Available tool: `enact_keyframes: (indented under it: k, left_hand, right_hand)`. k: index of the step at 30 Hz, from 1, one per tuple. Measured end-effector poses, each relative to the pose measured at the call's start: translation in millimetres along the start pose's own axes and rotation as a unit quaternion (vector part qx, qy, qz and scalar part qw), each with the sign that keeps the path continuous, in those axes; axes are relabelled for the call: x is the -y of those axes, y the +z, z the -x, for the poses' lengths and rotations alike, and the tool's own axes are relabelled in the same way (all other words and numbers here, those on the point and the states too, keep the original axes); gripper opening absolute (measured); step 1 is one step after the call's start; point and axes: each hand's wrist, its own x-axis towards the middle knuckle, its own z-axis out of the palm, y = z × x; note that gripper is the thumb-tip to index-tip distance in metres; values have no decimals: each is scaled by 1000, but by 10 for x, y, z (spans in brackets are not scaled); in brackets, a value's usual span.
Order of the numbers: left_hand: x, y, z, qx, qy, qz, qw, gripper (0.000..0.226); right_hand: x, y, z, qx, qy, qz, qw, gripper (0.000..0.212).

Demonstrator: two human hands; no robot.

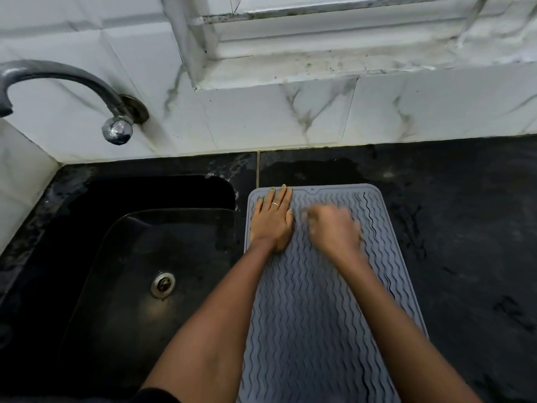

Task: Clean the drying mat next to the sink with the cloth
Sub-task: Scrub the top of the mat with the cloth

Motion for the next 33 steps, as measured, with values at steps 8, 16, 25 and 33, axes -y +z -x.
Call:
enact_keyframes:
  k: [8,16,25,33]
  left_hand:
    - [19,27,-22,0,3,-5,1000,53]
    - [-20,7,-1,5,-5,-14,1000,55]
    - [-73,21,303,14,-7,-17,1000,55]
    - [-128,26,569,11,-8,-13,1000,55]
  right_hand:
    - [-70,340,-267,-63,-89,136,985,38]
    - [-179,136,482,64,-74,53,994,26]
    - [-37,289,-335,3,-74,110,991,36]
    - [-249,230,774,61,-63,48,995,22]
